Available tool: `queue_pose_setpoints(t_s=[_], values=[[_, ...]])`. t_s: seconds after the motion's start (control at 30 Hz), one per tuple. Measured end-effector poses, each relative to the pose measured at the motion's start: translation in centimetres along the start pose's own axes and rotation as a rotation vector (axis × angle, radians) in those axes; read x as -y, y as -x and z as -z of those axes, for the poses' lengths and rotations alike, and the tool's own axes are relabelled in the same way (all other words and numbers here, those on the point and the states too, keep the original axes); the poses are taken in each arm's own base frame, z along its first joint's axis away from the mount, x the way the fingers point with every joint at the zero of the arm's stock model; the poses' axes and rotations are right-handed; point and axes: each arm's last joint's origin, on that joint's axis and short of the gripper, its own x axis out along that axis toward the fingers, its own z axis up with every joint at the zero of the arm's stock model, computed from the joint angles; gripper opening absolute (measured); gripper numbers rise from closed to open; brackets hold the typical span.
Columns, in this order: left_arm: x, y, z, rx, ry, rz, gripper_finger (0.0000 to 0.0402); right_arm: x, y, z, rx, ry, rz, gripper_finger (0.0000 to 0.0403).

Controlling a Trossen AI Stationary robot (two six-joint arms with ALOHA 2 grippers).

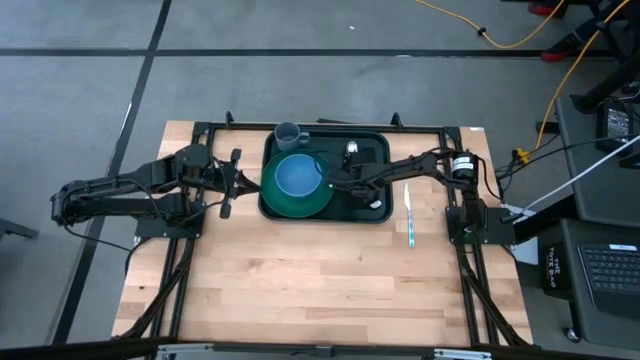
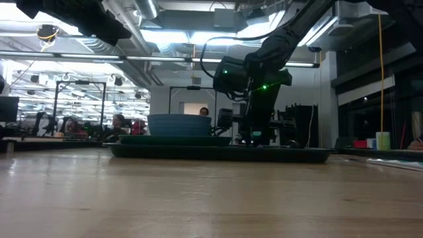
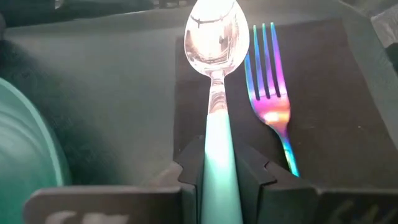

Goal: Set up tray
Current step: Put the green spoon on the black napkin to the left of the blue fork

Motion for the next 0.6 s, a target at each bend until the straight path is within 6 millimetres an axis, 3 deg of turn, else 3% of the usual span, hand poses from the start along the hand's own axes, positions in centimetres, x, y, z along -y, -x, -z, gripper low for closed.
queue_pose_setpoints(t_s=[0.6], values=[[0.01,-0.01,0.07,-0.007,0.002,0.002,0.0007,0.11,-0.33,-0.36,0.000,-0.026,0.009,0.0055]])
